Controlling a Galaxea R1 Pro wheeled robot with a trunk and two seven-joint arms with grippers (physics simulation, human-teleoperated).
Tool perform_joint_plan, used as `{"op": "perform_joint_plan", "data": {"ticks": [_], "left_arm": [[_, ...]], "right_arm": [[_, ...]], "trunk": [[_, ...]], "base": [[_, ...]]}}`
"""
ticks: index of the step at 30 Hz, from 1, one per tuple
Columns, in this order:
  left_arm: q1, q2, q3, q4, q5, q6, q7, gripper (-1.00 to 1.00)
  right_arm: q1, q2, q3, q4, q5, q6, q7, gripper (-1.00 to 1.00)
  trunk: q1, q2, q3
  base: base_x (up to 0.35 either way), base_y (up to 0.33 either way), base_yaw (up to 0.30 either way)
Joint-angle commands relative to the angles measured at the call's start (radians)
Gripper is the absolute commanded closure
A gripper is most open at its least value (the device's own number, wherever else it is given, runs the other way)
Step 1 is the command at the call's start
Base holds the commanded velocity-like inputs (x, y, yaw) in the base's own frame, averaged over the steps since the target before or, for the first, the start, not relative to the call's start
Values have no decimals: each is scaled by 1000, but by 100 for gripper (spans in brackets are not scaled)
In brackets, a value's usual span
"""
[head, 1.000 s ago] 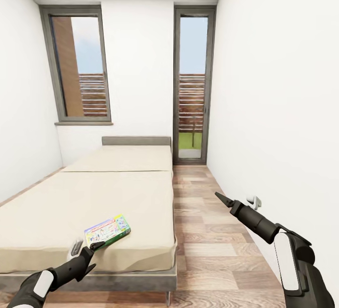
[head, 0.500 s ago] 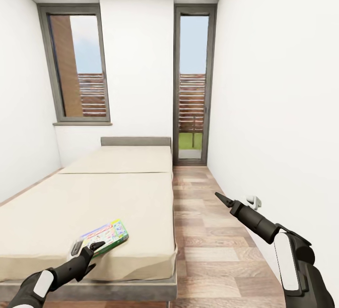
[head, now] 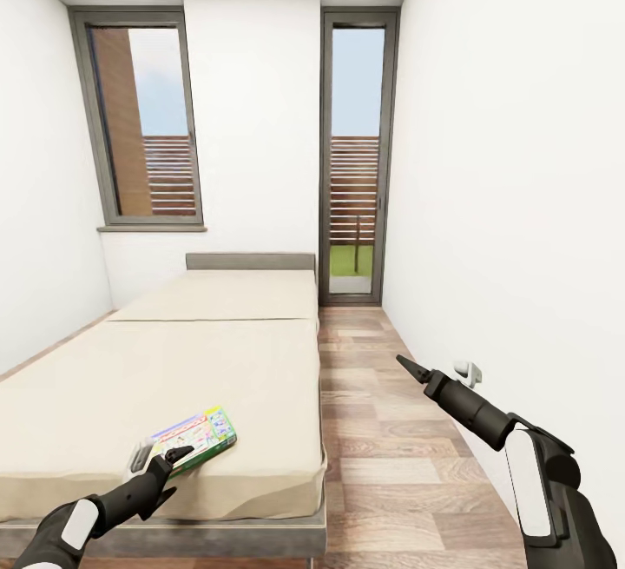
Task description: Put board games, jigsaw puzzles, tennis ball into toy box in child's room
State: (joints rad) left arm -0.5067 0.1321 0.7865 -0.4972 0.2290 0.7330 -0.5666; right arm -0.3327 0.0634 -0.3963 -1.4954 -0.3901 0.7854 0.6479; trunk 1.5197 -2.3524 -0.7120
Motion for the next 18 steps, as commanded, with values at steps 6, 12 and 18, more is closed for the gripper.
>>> {"op": "perform_joint_plan", "data": {"ticks": [6,12,18], "left_arm": [[-1,0,6,0,0,6,-3,-100],[-1,0,6,0,0,6,-3,-100],[-1,0,7,0,0,6,-3,-100]], "right_arm": [[-1,1,-3,0,-1,6,4,-100],[-1,1,-3,0,-1,6,4,-100],[-1,1,-3,0,-1,6,4,-100]], "trunk": [[0,-1,-1],[0,-1,-1],[0,-1,-1]], "base": [[0,0,0],[49,55,0],[94,120,0]]}}
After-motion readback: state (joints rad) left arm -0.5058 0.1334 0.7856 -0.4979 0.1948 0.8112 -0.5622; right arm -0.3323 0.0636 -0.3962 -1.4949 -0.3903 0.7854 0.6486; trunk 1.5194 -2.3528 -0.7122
